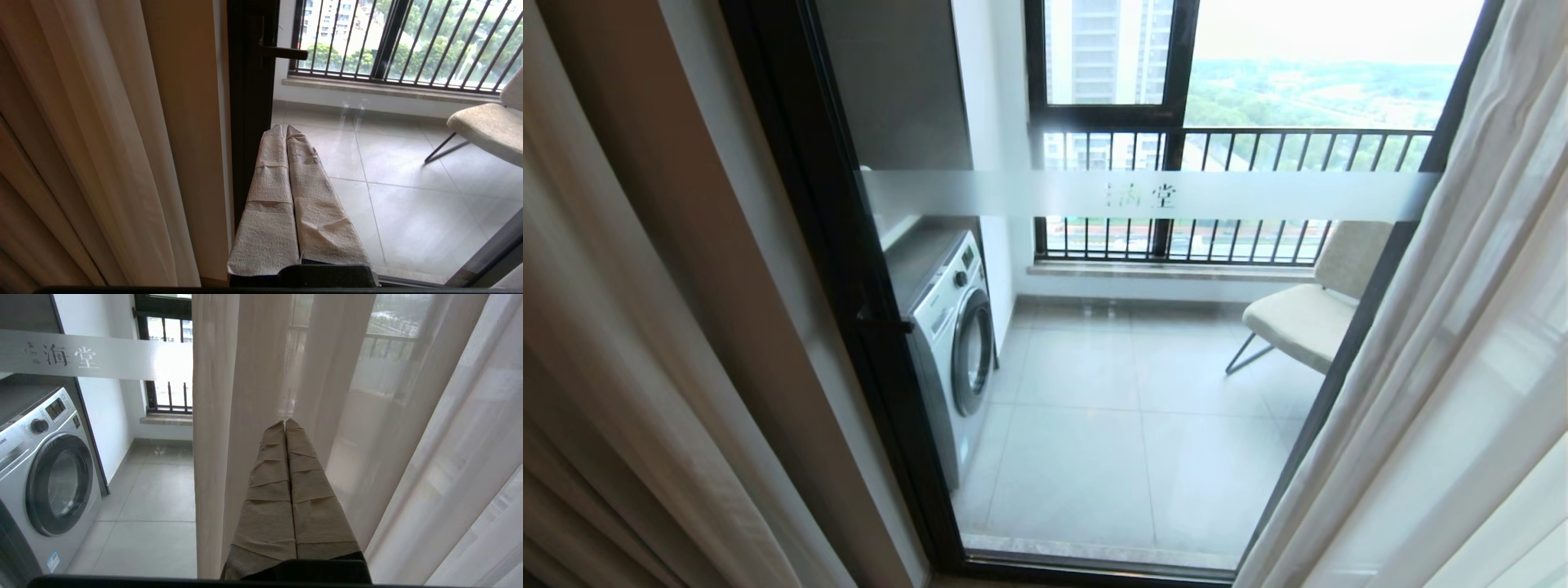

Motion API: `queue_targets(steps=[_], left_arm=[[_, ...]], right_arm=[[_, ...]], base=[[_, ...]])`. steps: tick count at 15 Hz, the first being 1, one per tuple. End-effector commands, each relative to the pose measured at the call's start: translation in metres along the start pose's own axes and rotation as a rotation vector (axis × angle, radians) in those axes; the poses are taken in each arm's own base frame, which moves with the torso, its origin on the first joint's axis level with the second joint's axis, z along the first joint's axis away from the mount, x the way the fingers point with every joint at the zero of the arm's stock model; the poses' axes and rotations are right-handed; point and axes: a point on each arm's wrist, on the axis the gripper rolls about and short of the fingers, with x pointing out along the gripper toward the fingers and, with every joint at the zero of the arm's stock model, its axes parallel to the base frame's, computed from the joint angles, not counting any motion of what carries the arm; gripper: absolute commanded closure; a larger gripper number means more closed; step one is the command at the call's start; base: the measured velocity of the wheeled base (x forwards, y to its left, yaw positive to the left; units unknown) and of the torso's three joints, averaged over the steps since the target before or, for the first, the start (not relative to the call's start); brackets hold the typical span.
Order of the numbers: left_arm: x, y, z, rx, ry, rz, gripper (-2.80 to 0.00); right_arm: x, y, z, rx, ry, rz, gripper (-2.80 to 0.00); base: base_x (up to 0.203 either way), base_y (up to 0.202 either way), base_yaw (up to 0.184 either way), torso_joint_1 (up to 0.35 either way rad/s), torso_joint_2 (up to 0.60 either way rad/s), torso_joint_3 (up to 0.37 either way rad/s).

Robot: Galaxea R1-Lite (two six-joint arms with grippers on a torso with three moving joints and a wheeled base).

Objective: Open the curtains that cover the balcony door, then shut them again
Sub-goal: Close the inner curtains on both sides

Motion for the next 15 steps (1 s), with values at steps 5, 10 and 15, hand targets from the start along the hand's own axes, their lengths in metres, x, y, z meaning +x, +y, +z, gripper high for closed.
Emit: queue_targets(steps=[5,10,15], left_arm=[[0.0,0.0,0.0,0.001,-0.001,0.001,0.0],[0.0,0.0,0.0,-0.001,-0.001,0.001,0.0],[0.0,0.0,0.0,-0.001,-0.001,0.001,0.0]], right_arm=[[-0.071,-0.011,-0.073,-0.01,0.045,0.009,0.0],[-0.086,-0.007,-0.132,0.019,0.221,0.02,0.0],[-0.096,-0.001,-0.151,0.038,0.226,0.141,0.0]], base=[[0.0,0.0,0.0,0.0,0.0,0.0],[0.0,0.0,0.0,0.0,0.0,0.0],[0.0,0.0,0.0,0.0,0.0,0.0]])
